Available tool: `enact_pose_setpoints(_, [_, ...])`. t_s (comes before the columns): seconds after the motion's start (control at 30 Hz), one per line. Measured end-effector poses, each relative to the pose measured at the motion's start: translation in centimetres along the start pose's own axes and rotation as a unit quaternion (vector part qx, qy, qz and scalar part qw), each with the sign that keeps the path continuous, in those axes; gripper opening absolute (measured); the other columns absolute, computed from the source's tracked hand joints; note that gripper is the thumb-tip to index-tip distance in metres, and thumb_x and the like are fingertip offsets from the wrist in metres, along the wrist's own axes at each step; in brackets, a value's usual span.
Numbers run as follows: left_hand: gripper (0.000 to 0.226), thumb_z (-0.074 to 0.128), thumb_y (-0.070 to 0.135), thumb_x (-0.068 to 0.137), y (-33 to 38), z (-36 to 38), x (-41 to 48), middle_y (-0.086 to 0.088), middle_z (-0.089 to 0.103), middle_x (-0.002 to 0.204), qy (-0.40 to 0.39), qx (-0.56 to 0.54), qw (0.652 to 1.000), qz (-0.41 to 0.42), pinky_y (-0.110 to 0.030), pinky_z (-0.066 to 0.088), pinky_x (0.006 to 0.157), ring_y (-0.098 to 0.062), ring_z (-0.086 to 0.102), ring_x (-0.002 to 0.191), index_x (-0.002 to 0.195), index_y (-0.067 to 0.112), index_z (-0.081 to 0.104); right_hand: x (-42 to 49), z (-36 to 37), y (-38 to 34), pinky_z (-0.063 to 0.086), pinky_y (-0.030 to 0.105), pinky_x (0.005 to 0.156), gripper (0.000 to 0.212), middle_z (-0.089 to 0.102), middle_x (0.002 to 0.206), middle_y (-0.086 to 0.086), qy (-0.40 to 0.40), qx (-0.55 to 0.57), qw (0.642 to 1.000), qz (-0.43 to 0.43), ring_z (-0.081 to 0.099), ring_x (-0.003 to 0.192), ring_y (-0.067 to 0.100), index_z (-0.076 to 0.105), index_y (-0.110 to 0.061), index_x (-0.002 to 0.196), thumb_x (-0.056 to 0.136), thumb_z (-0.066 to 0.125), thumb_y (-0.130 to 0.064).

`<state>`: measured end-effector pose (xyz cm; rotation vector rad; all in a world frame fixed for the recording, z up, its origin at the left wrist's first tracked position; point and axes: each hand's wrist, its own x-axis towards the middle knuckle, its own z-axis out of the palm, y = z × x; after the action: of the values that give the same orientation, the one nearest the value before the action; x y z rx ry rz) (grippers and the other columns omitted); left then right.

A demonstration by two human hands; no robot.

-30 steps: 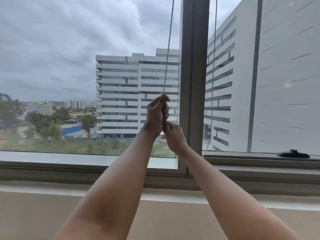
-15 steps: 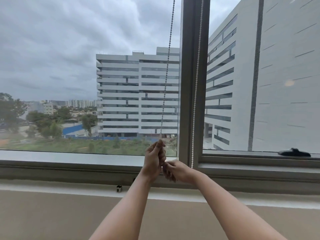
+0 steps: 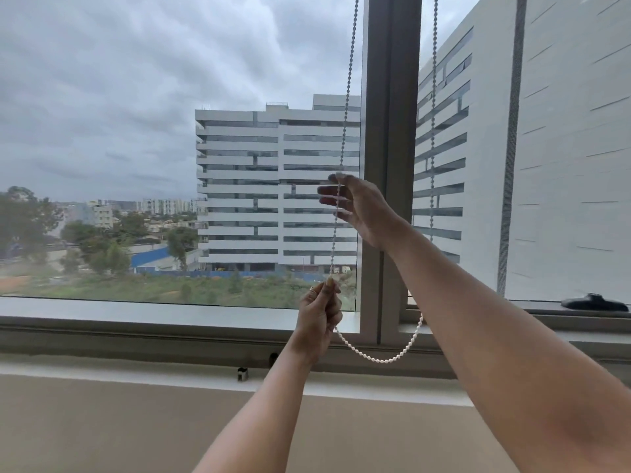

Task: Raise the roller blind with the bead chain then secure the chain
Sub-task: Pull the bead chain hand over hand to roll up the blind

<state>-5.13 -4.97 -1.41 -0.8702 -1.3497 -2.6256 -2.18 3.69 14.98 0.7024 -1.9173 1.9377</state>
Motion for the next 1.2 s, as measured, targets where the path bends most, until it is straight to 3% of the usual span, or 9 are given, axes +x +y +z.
enact_pose_setpoints(0.1, [0.032, 0.036, 0.018, 0.097, 0.0, 0.2, -0.3, 0.012, 0.030, 0.041, -0.018, -0.005, 1.000, -0.010, -0.012, 0.023, 0.033, -0.001, 0.024, 0.035, 0.069, 0.014, 0.051, 0.8, 1.1, -2.0, 0.047, 0.027, 0.065, 0.028, 0.056, 0.076, 0.003, 0.051, 0.054, 0.997, -0.036, 0.053, 0.066, 0.014, 0.054, -0.009, 0.095, 0.098, 0.037, -0.032])
enact_pose_setpoints(0.23, [0.027, 0.041, 0.022, 0.094, 0.3, 0.3, -0.5, 0.010, 0.033, 0.044, -0.060, 0.003, 0.997, -0.042, -0.012, 0.023, 0.032, -0.002, 0.026, 0.036, 0.069, 0.014, 0.050, 1.6, 1.6, -1.8, 0.027, 0.016, 0.036, 0.046, 0.037, 0.052, -0.004, 0.108, -0.024, 0.992, -0.060, 0.030, 0.040, 0.006, 0.041, -0.016, 0.060, 0.097, 0.032, -0.041])
enact_pose_setpoints(0.33, [0.021, 0.051, 0.030, 0.085, 1.3, -0.2, 0.1, 0.006, 0.045, 0.048, -0.116, 0.035, 0.989, -0.086, -0.015, 0.032, 0.037, -0.005, 0.038, 0.040, 0.072, 0.014, 0.056, 1.9, 1.5, -1.4, 0.022, 0.014, 0.032, 0.051, 0.033, 0.034, -0.011, 0.122, -0.038, 0.987, -0.098, 0.025, 0.029, 0.004, 0.036, -0.017, 0.053, 0.097, 0.032, -0.042])
enact_pose_setpoints(0.47, [0.036, 0.032, 0.034, 0.097, 5.5, -0.6, 3.2, -0.001, 0.069, 0.078, -0.111, 0.133, 0.981, -0.092, -0.024, 0.053, 0.071, -0.013, 0.065, 0.074, 0.097, 0.014, 0.061, 2.1, 1.3, -1.2, 0.021, 0.016, 0.033, 0.052, 0.030, 0.036, -0.011, 0.127, -0.048, 0.983, -0.122, 0.024, 0.029, 0.004, 0.034, -0.017, 0.051, 0.097, 0.033, -0.041])
enact_pose_setpoints(0.7, [0.045, 0.027, 0.035, 0.099, 17.1, 8.7, 9.5, -0.007, 0.064, 0.093, -0.066, 0.219, 0.966, 0.123, -0.031, 0.051, 0.086, -0.020, 0.064, 0.089, 0.114, 0.002, 0.052, 2.5, 1.7, -0.8, 0.028, 0.009, 0.034, 0.047, 0.042, 0.030, -0.012, 0.117, -0.023, 0.981, -0.155, 0.039, 0.029, 0.002, 0.045, -0.020, 0.056, 0.099, 0.033, -0.033])
enact_pose_setpoints(0.83, [0.046, 0.026, 0.033, 0.100, 18.8, 12.7, 10.2, -0.004, 0.067, 0.082, -0.078, 0.355, 0.923, 0.126, -0.023, 0.053, 0.063, -0.018, 0.067, 0.072, 0.103, 0.002, 0.059, 3.1, 2.1, -0.4, 0.020, 0.016, 0.032, 0.053, 0.034, 0.028, -0.011, 0.128, -0.025, 0.981, -0.143, 0.027, 0.027, 0.004, 0.039, -0.020, 0.048, 0.098, 0.035, -0.037])
enact_pose_setpoints(1.0, [0.045, 0.034, 0.022, 0.099, 17.0, 11.8, 11.2, 0.003, 0.047, 0.033, -0.053, 0.217, 0.961, 0.163, -0.019, 0.039, 0.036, -0.014, 0.050, 0.030, 0.059, 0.008, 0.046, 3.4, 2.3, -0.2, 0.035, 0.013, 0.043, 0.043, 0.051, 0.041, -0.012, 0.122, -0.008, 0.982, -0.141, 0.045, 0.042, -0.001, 0.054, -0.025, 0.059, 0.095, 0.033, -0.014])
enact_pose_setpoints(1.1, [0.046, 0.034, 0.021, 0.099, 16.3, 10.9, 11.5, 0.006, 0.034, 0.029, -0.061, 0.192, 0.963, 0.178, -0.019, 0.032, 0.035, -0.010, 0.037, 0.026, 0.054, 0.010, 0.039, 3.6, 2.7, 0.5, 0.044, 0.034, 0.070, 0.033, 0.060, 0.074, 0.015, 0.117, 0.005, 0.984, -0.136, 0.052, 0.075, 0.016, 0.062, -0.007, 0.085, 0.094, 0.031, -0.009])
enact_pose_setpoints(1.2, [0.045, 0.034, 0.021, 0.099, 15.2, 9.5, 11.5, 0.007, 0.034, 0.030, -0.068, 0.181, 0.964, 0.181, -0.019, 0.032, 0.035, -0.010, 0.037, 0.026, 0.055, 0.010, 0.039, 3.6, 2.7, 2.2, 0.038, 0.029, 0.063, 0.034, 0.053, 0.068, 0.004, 0.117, -0.005, 0.984, -0.133, 0.048, 0.070, 0.015, 0.059, -0.011, 0.074, 0.092, 0.031, -0.004])
